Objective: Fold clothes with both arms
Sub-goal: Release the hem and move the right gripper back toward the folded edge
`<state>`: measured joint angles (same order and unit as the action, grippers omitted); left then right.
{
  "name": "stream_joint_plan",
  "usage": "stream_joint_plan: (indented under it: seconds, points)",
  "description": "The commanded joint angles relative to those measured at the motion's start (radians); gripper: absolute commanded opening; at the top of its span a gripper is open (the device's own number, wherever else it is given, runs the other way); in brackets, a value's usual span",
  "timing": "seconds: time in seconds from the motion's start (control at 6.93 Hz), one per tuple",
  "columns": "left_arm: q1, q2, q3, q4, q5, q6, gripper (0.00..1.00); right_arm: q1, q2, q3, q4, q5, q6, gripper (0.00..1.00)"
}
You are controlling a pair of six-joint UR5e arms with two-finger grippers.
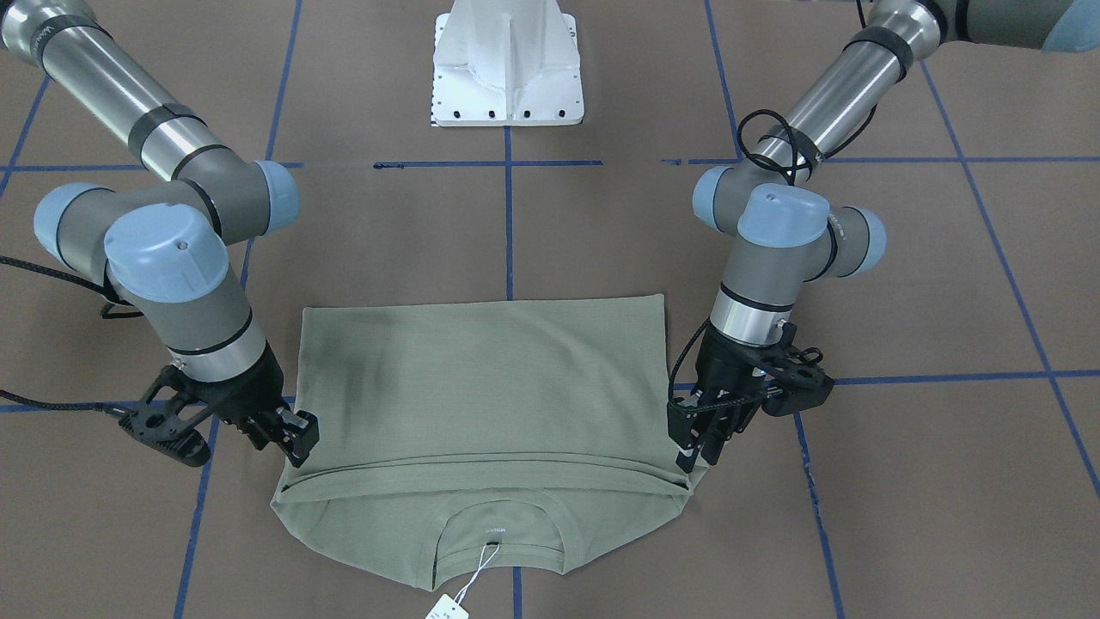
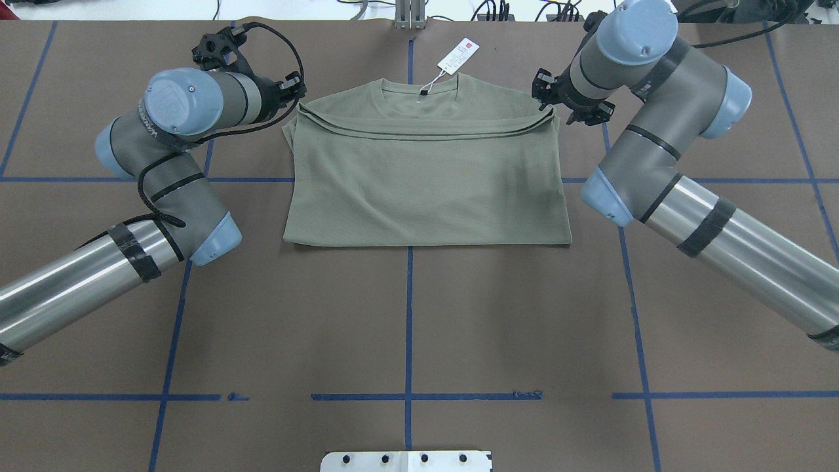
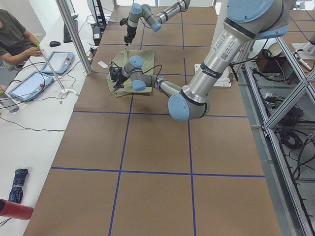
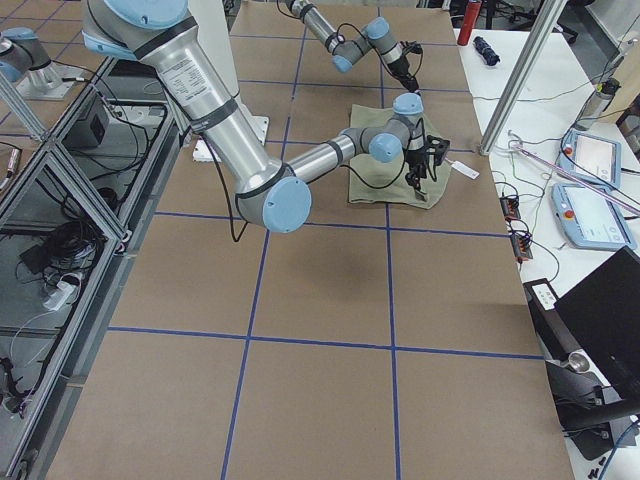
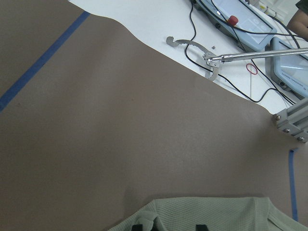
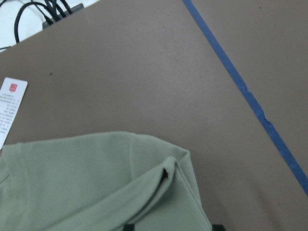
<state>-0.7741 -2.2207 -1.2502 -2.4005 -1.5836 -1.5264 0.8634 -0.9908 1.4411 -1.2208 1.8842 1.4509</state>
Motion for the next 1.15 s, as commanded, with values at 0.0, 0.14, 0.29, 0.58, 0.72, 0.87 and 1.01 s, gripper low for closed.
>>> stream_joint_plan:
  seconds: [0.0,0.14,0.29,0.58,0.72,0.87,1.01]
  points:
    - [0.002,0.006,-0.025,0.001,-0.001,-0.001,0.47,-0.068,-0.159,0.178,0.010,0.020,0.128,0.71]
    - [0.004,0.007,-0.026,0.001,-0.004,-0.001,0.47,-0.120,-0.187,0.200,0.010,0.012,0.188,0.72]
    - [0.004,0.015,-0.025,0.000,-0.033,0.000,0.47,-0.177,-0.225,0.226,0.012,-0.053,0.212,0.71]
    - [0.006,0.018,-0.026,0.000,-0.038,0.000,0.47,-0.214,-0.250,0.217,0.040,-0.069,0.217,0.71]
    - [0.006,0.016,-0.026,0.003,-0.038,0.000,0.47,-0.221,-0.253,0.219,0.040,-0.069,0.216,0.71]
    - [0.006,0.018,-0.026,0.003,-0.038,0.000,0.47,-0.227,-0.255,0.223,0.040,-0.069,0.218,0.71]
    - [0.006,0.018,-0.026,0.004,-0.038,0.000,0.47,-0.228,-0.265,0.226,0.040,-0.068,0.218,0.70]
